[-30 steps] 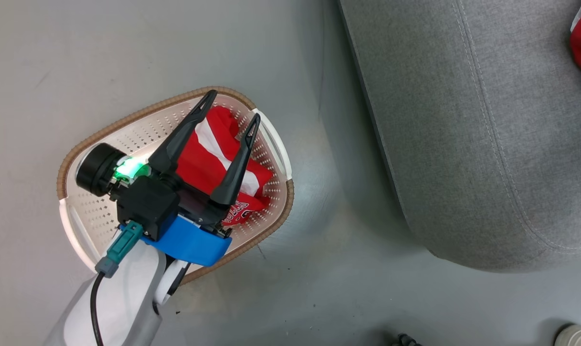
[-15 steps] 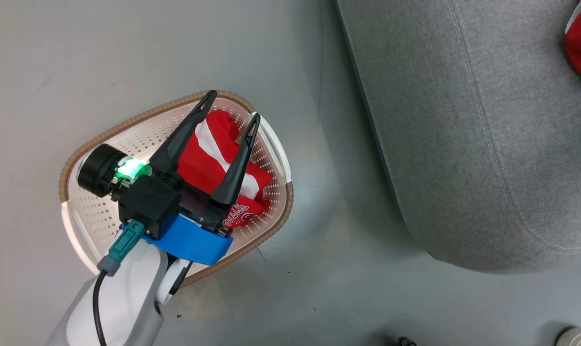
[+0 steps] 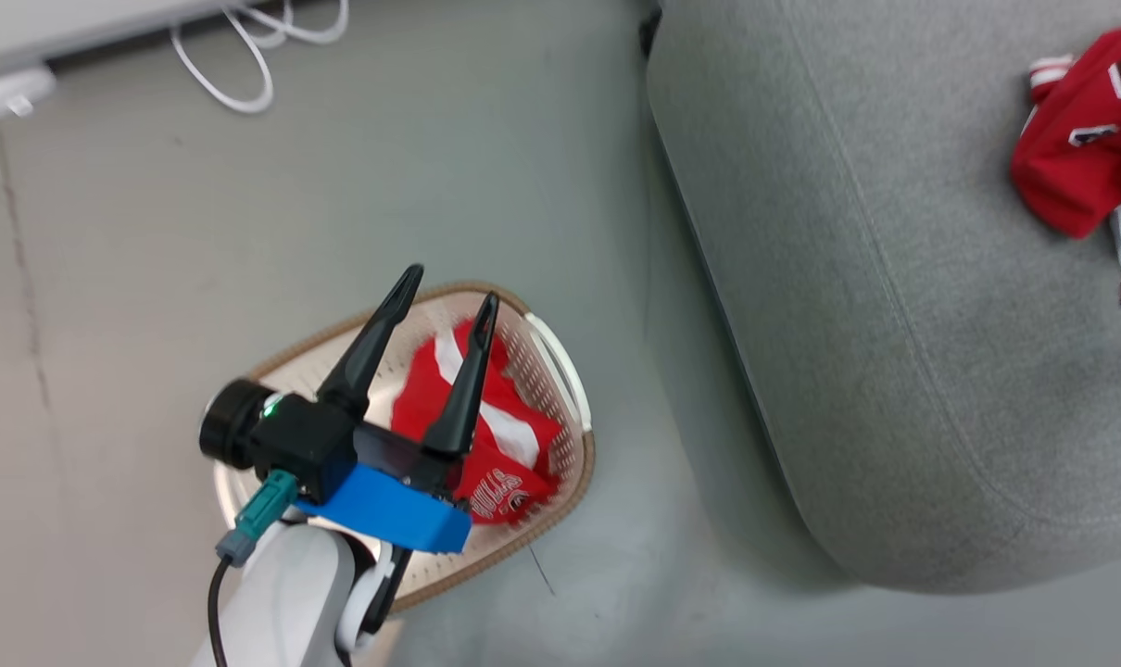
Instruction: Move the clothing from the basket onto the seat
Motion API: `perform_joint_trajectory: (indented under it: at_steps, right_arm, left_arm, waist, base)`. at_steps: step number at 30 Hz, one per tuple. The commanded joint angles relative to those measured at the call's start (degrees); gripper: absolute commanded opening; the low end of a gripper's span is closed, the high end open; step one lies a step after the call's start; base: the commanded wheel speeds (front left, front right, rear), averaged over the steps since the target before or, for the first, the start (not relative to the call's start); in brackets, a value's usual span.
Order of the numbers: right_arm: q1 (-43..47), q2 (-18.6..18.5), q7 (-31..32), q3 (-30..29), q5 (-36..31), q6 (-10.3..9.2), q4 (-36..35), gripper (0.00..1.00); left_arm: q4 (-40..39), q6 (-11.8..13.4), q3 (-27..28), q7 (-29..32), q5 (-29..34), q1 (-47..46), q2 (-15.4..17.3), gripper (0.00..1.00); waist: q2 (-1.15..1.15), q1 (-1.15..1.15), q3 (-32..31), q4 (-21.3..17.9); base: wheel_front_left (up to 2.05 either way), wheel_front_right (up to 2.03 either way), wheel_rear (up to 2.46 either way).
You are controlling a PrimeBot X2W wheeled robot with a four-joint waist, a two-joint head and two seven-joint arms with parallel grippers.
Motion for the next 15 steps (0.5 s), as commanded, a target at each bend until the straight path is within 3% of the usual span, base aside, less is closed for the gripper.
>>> perform_joint_trajectory:
  at_steps: [1,15]
  right_arm:
    - [2.7,0.6,-0.3,0.9,0.2,0.02,-1.6,1.00]
    - [26.3,9.7,8.4,8.3,2.6,0.01,-28.4,1.00]
  left_arm:
    - [0.5,-0.1,0.7,-0.3,-0.4,1.6,-0.6,1.00]
    - [3.9,-0.1,8.4,-0.3,-0.8,12.9,-3.5,1.00]
  waist:
    - [0.00,0.00,-5.7,2.6]
    - [0.00,0.00,-19.7,10.4]
  base:
    - [0.00,0.00,0.00]
    - [0.00,0.00,0.00]
